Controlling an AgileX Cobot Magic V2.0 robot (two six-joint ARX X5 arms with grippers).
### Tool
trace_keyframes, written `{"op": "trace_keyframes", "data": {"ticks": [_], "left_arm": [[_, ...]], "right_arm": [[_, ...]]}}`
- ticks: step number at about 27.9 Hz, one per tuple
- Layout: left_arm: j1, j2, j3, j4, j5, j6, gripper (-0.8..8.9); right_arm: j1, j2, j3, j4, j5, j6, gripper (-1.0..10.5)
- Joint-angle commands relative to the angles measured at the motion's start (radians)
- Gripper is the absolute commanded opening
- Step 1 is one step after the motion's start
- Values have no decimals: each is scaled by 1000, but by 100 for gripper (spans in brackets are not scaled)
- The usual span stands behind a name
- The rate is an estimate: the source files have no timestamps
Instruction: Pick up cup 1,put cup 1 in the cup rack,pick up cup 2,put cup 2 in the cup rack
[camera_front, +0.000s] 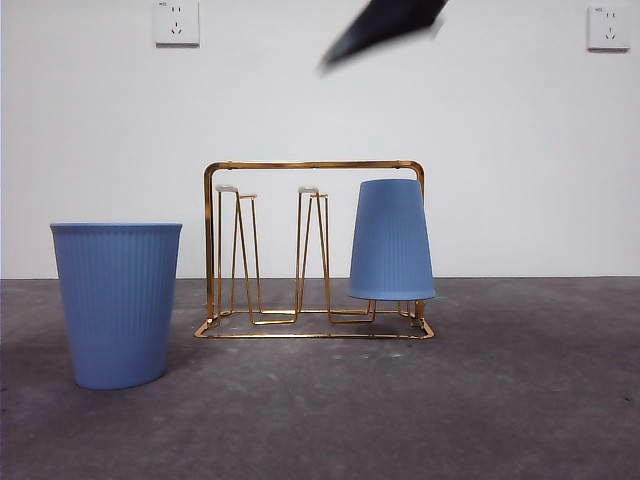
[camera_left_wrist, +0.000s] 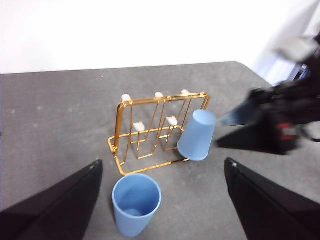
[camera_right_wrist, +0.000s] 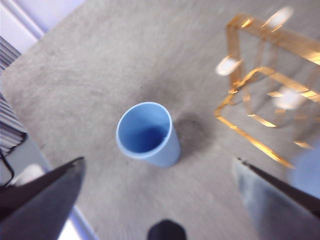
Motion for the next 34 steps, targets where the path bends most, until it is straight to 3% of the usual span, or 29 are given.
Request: {"op": "trace_keyframes", "data": {"ticks": [1, 11, 20, 22, 28, 34], "left_arm": [[-4, -8, -6, -15, -3, -10, 408], [-4, 18, -6, -25, -10, 11, 408], [-4, 21, -6, -25, -9, 11, 408], [-4, 21, -6, -25, -6, 16, 408], [-4, 21, -6, -26, -6, 21, 408], [-4, 21, -6, -25, -6, 24, 408]], "right_arm": [[12, 99, -6, 50, -1, 53, 534], [70, 319, 13, 208, 5, 116, 534], [85, 484, 197, 119, 70, 116, 523], [85, 519, 241, 80, 81, 115, 463], [85, 574, 300, -18, 97, 85, 455], [85, 585, 300, -21, 97, 74, 267]]}}
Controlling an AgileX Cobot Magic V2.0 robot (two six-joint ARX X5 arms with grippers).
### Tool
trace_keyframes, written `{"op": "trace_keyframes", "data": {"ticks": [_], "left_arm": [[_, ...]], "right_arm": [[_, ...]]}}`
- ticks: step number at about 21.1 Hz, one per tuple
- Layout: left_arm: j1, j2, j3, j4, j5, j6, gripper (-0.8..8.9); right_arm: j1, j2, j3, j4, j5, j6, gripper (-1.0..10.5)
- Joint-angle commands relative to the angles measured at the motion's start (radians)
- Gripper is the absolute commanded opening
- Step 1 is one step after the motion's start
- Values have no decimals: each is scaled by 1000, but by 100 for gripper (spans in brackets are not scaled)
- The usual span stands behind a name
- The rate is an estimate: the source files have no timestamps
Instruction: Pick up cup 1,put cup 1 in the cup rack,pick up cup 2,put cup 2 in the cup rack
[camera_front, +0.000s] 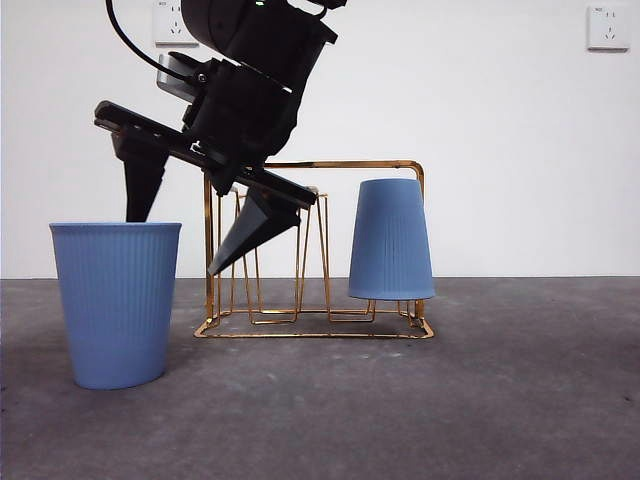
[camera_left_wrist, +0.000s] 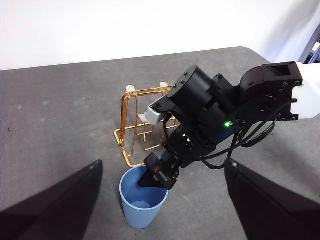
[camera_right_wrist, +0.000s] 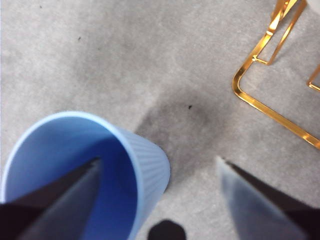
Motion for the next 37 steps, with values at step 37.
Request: {"op": "trace_keyframes", "data": {"ticks": [37], "left_arm": [[-3, 34, -6, 649, 349, 144, 414]], "right_arm": [[2, -761, 5, -123, 204, -285, -15]]}}
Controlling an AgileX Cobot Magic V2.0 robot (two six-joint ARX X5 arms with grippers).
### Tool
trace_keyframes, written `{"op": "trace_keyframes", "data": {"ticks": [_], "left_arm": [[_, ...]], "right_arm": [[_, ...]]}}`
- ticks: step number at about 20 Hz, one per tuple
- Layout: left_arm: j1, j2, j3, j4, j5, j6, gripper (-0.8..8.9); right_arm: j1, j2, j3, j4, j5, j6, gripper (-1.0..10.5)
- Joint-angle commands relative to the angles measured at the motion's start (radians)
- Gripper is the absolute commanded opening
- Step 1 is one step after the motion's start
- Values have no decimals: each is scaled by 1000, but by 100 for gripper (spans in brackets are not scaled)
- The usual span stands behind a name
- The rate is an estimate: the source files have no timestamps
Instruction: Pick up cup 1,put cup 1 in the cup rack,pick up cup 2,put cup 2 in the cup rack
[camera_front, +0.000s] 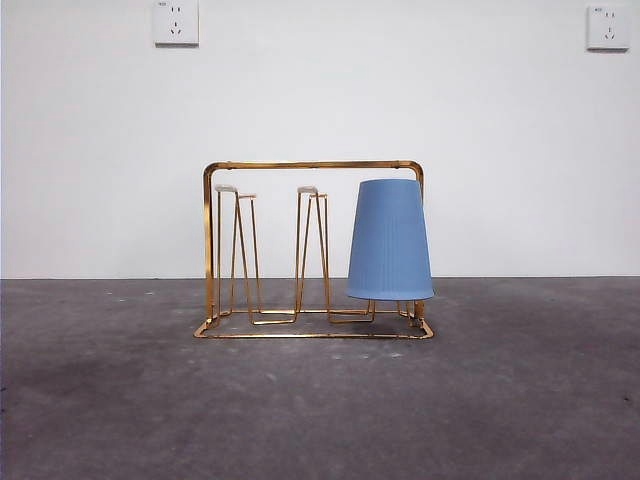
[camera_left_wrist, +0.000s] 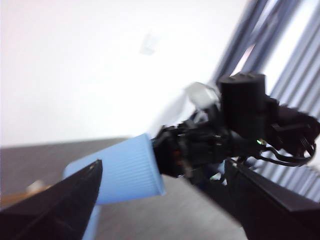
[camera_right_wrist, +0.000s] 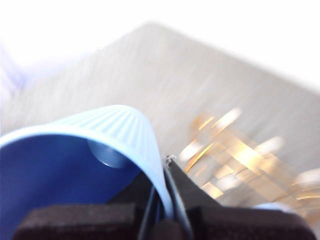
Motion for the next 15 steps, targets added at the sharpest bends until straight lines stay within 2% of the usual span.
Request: {"op": "trace_keyframes", "data": {"ticks": [1, 3, 7, 15], "left_arm": [[-2, 24, -6, 99, 75, 30, 415], [-2, 51, -6, 163, 135, 29, 421], [-2, 127, -6, 288, 249, 3, 510], [-1, 335, -6, 666, 444, -43, 510]], "right_arm": [[2, -131, 0, 4, 30, -77, -15], [2, -210, 0, 18, 29, -104, -15], [2, -338, 0, 73, 23, -146, -15], [2, -449, 0, 121, -82, -193, -15]]}}
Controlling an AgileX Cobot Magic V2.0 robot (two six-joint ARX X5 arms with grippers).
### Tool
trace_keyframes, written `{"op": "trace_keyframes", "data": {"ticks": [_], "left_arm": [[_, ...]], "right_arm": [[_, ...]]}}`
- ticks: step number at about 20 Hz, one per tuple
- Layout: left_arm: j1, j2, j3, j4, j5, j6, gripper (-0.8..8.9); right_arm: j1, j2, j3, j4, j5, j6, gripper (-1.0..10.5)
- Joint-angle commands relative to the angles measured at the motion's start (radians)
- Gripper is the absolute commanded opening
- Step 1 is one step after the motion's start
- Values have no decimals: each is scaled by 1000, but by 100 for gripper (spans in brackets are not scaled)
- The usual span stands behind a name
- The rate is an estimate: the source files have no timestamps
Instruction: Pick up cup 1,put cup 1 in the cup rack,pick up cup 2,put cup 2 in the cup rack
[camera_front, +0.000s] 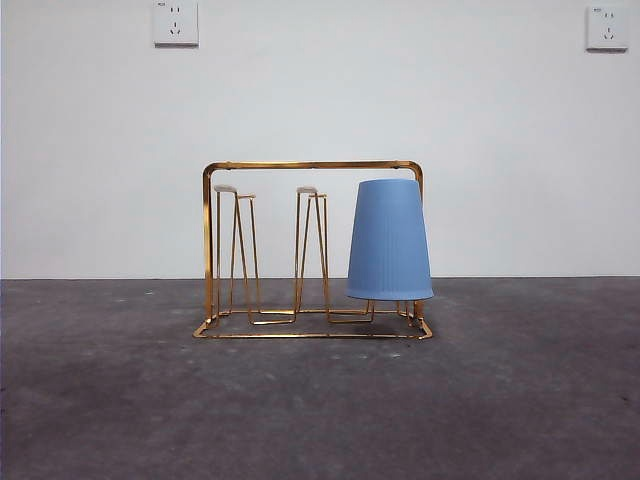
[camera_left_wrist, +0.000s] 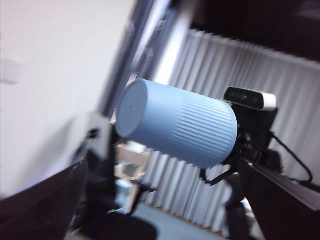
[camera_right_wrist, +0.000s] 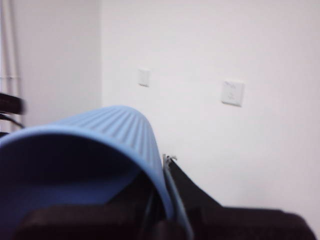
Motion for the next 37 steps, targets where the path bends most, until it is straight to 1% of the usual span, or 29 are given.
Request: {"op": "trace_keyframes", "data": {"ticks": [1, 5, 8, 11, 14, 16, 23, 27, 29, 36, 37], "left_arm": [[0, 69, -6, 151, 58, -30, 510], [14, 170, -6, 323, 135, -107, 510], [26, 229, -6, 425, 167, -171, 510], [37, 268, -6, 480, 184, -220, 510], [55, 288, -6, 500, 185, -248, 510], [66, 291, -6, 514, 185, -249, 510], [67, 293, -6, 652, 190, -251, 507], [67, 293, -6, 665, 206, -251, 507], [67, 294, -6, 666, 207, -256, 501], [67, 298, -6, 674, 208, -277, 495], [67, 298, -6, 674, 209, -277, 480]], "right_arm": [[1, 4, -4, 13, -31, -29, -15], [1, -2, -4, 24, -58, -34, -15], [1, -2, -4, 26, -90, -42, -15], [1, -2, -4, 40, -121, -60, -15], [1, -2, -4, 45, -127, -60, -15], [1, -2, -4, 33, -127, -60, -15], [1, 6, -4, 5, -127, -64, -15], [1, 8, -4, 34, -129, -63, -15], [1, 13, -4, 44, -144, -58, -15], [1, 27, -4, 43, -160, -53, -15], [1, 33, -4, 43, -160, -51, -15]]}}
